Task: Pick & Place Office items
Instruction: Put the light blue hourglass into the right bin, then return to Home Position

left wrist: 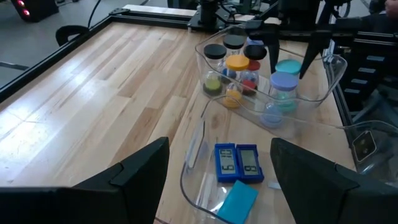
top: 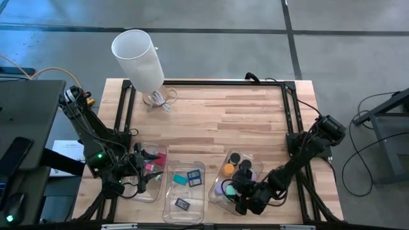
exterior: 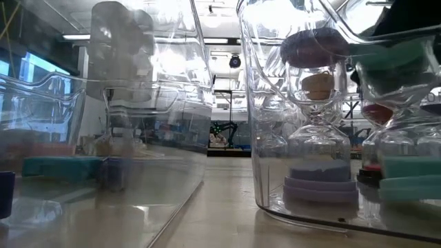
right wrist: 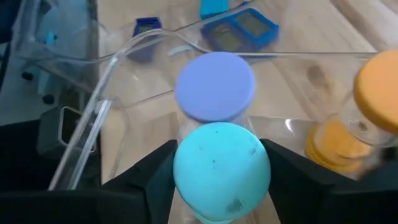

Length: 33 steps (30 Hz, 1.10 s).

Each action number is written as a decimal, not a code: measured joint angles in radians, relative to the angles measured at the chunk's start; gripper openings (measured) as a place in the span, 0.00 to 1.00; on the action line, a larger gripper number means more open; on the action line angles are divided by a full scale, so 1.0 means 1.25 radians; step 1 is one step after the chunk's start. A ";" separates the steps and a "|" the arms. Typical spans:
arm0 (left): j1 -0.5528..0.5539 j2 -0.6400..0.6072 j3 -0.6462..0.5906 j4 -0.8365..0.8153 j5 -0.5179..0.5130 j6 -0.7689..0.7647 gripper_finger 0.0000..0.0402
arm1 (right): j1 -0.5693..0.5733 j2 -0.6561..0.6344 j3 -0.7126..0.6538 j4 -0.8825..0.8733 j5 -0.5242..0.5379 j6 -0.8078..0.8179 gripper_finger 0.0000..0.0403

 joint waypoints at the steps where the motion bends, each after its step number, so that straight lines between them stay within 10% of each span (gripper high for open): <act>1: 0.000 0.000 0.000 0.000 0.000 -0.003 0.68 | -0.001 0.001 0.000 0.011 -0.006 -0.015 0.52; 33: 0.000 -0.009 0.000 0.101 -0.020 0.075 0.68 | -0.007 -0.146 0.074 0.051 -0.036 -0.357 0.57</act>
